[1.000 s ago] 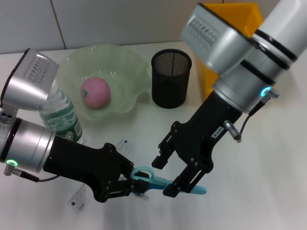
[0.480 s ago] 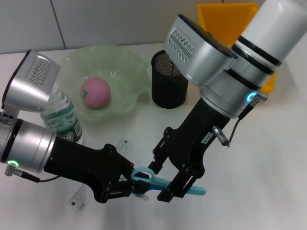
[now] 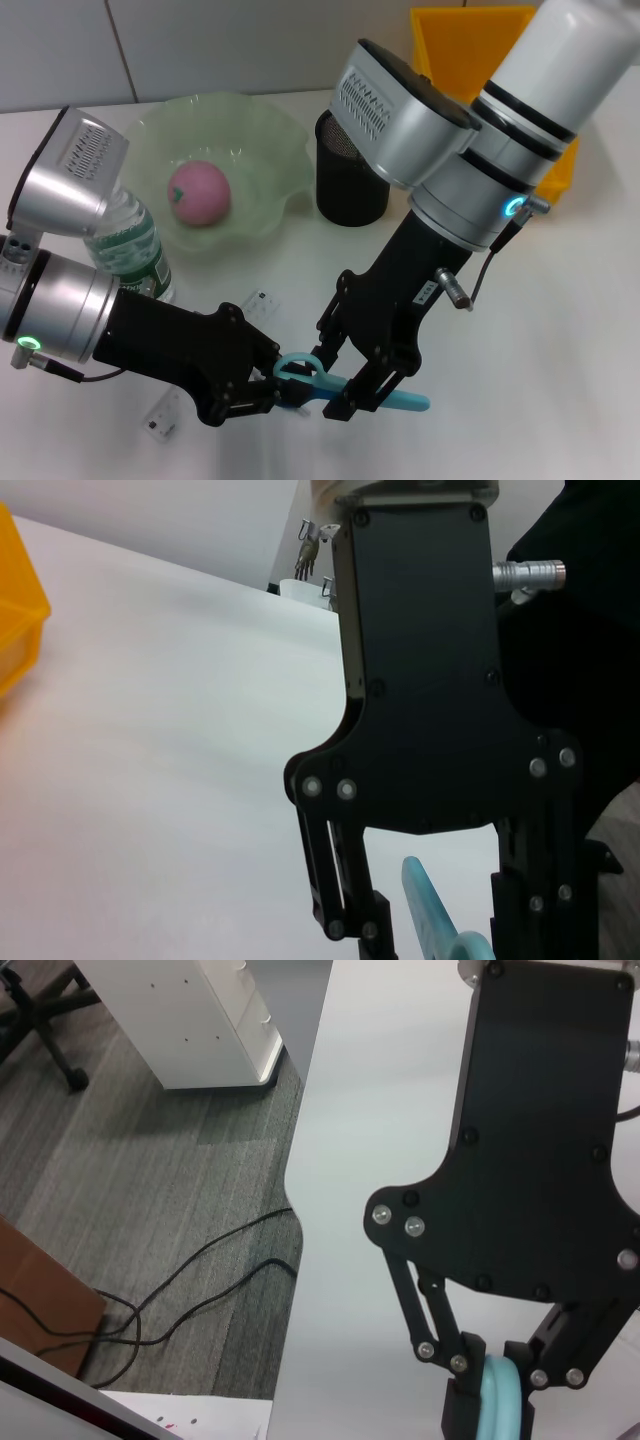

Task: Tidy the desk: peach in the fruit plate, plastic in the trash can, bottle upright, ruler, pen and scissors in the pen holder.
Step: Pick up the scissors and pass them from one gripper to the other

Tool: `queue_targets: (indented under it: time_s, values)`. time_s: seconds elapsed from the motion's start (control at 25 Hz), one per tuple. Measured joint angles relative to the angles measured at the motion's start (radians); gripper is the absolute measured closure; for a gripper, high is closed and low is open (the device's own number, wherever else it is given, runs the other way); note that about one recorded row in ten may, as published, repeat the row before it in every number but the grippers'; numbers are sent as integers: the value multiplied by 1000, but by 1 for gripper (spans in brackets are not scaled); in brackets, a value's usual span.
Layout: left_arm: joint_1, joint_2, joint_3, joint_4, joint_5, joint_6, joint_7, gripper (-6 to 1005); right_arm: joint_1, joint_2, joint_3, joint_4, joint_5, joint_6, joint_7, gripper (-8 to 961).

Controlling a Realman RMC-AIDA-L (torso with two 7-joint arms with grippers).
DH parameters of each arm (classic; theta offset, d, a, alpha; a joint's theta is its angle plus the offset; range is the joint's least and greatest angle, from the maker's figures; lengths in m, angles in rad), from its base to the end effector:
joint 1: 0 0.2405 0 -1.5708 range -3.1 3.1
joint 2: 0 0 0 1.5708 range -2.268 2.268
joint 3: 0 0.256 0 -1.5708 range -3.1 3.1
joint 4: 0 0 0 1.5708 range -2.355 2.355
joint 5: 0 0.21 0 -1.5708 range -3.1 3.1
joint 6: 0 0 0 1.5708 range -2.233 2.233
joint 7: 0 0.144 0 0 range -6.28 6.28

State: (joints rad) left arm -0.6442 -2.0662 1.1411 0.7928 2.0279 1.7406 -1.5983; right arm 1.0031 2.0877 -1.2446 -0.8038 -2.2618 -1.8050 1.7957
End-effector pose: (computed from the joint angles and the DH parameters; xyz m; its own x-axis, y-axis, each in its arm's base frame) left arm -0.1930 0.3117 -0.0339 0.9513 0.2536 0.1751 0.2081 -0.9477 0.2422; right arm 0.1041 0.3425 -0.0491 0.9835 -0.0051 0.1809 -0.0665 -0.9398 0.3351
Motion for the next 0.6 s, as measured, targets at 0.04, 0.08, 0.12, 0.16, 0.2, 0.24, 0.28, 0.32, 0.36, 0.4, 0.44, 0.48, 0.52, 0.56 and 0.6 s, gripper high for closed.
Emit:
queue_targets:
  time_s: [0.04, 0.08, 0.12, 0.16, 0.2, 0.24, 0.28, 0.32, 0.36, 0.4, 0.44, 0.48, 0.52, 0.56, 0.6]
  values:
    - [0, 0, 0, -1, 0, -1, 0, 816, 0, 0, -3, 1, 0, 1, 0, 412]
    - [0, 0, 0, -1, 0, -2, 0, 815, 0, 0, -4, 1, 1, 2, 0, 416]
    - [0, 0, 0, -2, 0, -3, 0, 814, 0, 1, -4, 1, 1, 2, 0, 419]
    - [0, 0, 0, -4, 0, -4, 0, 813, 0, 1, -5, 1, 1, 3, 0, 423]
    - [0, 0, 0, -6, 0, -6, 0, 812, 0, 1, -5, 1, 1, 4, 0, 426]
    - [0, 0, 0, -8, 0, -7, 0, 811, 0, 2, -7, 1, 3, 7, 0, 430]
    - [0, 0, 0, -10, 0, -9, 1, 811, 0, 2, -13, 1, 8, 10, 1, 434]
    - [0, 0, 0, -12, 0, -9, 1, 810, 0, 2, -20, 2, 14, 14, 1, 437]
    - [0, 0, 0, -13, 0, -9, 1, 809, -2, 2, -30, 2, 22, 19, 1, 459]
    - [0, 0, 0, -13, 1, -9, 1, 808, -4, 1, -56, 3, 35, 30, 3, 480]
    - [0, 0, 0, -14, 1, -9, 1, 807, -4, 1, -56, 3, 35, 30, 3, 502]
    - [0, 0, 0, -15, 0, -12, 1, 806, -4, 1, -65, 7, 38, 36, 4, 523]
    - [0, 0, 0, -15, 0, -12, 1, 805, -3, 1, -72, 13, 38, 43, 5, 545]
    - [-1, 0, 0, -15, 0, -12, 2, 805, -1, 1, -80, 20, 39, 49, 6, 567]
    - [-1, 0, 0, -15, 0, -12, 2, 804, 1, 1, -84, 25, 39, 51, 6, 588]
